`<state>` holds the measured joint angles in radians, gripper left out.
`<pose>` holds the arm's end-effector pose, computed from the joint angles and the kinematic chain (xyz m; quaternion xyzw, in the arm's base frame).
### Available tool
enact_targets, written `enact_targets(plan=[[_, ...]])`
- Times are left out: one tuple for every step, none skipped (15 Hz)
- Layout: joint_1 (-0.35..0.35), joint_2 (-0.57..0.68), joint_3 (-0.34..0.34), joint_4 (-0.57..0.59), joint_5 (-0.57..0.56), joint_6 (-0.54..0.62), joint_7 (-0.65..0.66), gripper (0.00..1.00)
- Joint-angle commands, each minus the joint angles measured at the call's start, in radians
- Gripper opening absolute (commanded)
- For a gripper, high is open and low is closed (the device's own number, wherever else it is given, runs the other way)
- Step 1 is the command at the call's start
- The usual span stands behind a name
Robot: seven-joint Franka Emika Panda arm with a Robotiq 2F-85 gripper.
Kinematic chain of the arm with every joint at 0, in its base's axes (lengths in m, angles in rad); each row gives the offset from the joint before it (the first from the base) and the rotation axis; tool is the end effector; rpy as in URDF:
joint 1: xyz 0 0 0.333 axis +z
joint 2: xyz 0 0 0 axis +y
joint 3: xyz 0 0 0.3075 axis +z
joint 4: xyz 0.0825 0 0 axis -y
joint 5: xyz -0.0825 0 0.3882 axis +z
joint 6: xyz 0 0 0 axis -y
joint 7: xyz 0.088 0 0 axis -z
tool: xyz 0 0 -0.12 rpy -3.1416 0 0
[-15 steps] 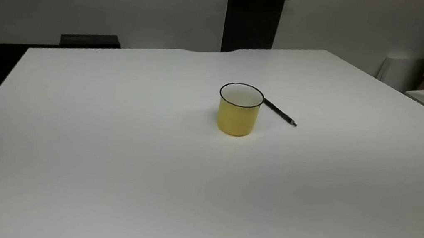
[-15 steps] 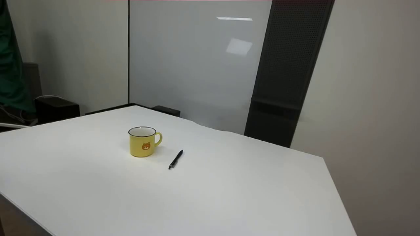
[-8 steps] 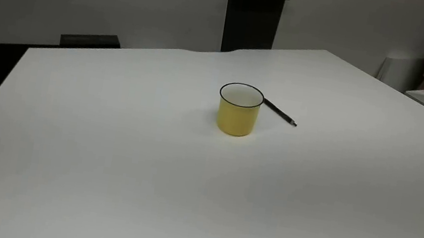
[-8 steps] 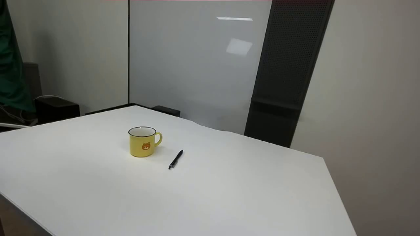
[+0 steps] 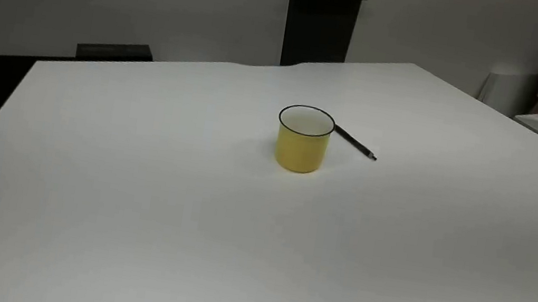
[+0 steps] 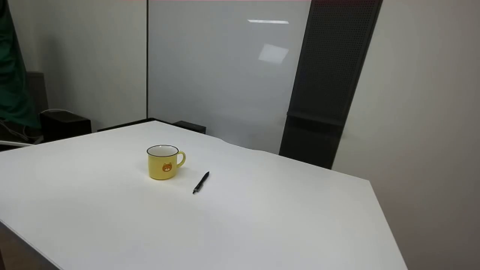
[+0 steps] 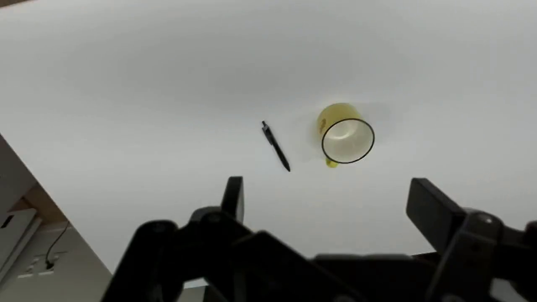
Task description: Put the pen in the mug
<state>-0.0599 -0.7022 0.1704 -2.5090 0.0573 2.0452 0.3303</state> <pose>0.3737 0.0499 0.5106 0.9841 -0.1322 0.1189 0.0041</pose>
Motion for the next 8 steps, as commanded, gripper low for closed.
enact_targets(plan=[[-0.035, 0.172, -0.106, 0.074, -0.052, 0.071, -0.124, 1.00], [-0.019, 0.221, -0.153, 0.099, -0.023, 0.068, -0.197, 1.00], [0.003, 0.277, -0.208, 0.123, 0.018, 0.067, -0.290, 1.00], [0.014, 0.316, -0.243, 0.142, 0.050, 0.066, -0.355, 1.00], [0.023, 0.359, -0.275, 0.170, 0.089, 0.038, -0.413, 1.00], [0.027, 0.389, -0.296, 0.200, 0.129, -0.015, -0.442, 1.00], [0.000, 0.301, -0.258, 0.106, 0.079, 0.059, -0.389, 1.00], [0.003, 0.342, -0.277, 0.132, 0.105, 0.038, -0.425, 1.00]])
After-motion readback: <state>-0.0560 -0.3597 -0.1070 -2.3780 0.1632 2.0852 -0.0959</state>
